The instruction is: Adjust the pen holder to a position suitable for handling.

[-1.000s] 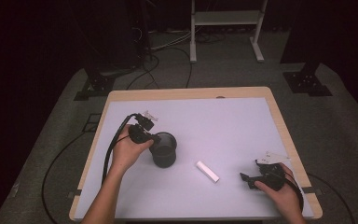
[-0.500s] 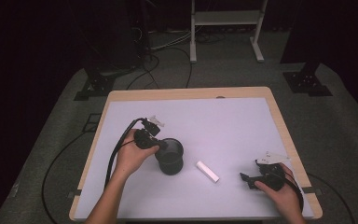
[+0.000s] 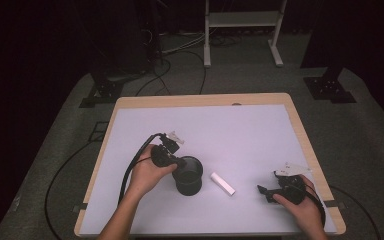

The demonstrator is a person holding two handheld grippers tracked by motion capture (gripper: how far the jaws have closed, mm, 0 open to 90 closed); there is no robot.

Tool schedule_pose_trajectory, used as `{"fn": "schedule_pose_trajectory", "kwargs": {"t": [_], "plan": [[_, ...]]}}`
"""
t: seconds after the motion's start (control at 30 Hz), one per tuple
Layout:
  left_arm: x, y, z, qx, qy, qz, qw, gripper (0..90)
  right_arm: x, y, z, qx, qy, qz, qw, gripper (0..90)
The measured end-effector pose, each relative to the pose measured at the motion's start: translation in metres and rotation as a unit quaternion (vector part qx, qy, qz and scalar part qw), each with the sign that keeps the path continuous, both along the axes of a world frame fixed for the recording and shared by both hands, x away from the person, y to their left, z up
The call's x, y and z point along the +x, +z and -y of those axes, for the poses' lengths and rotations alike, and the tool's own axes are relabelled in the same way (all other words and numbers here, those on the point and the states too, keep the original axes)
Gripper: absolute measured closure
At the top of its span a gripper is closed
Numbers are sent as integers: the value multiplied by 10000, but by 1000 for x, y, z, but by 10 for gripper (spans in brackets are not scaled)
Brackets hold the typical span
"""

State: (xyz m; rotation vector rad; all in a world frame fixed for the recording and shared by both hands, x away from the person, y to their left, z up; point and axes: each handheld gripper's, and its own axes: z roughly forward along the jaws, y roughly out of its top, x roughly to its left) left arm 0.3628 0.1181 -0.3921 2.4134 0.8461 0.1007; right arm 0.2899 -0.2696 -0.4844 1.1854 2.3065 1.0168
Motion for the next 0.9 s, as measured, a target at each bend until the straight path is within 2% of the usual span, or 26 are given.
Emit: {"fn": "schedule_pose_trajectory", "kwargs": {"t": [0.2,0.33,0.47,0.63,0.9], "plan": [[-1,-3,1,42,-32,-27,10000,834,0,0,0,-2,5,0,10000,141],[0,-4,-1,-58,-29,-55,10000,831,0,0,0,1,3,-1,10000,141],[0,-3,-3,-94,-22,-39,9999,780,0,0,0,1,2,-3,10000,141],[-2,3,-9,-252,-29,-5,9997,739,0,0,0,2,0,-2,10000,141],[-6,8,-14,-324,-17,69,9994,663,0,0,0,1,0,-1,10000,141]]}}
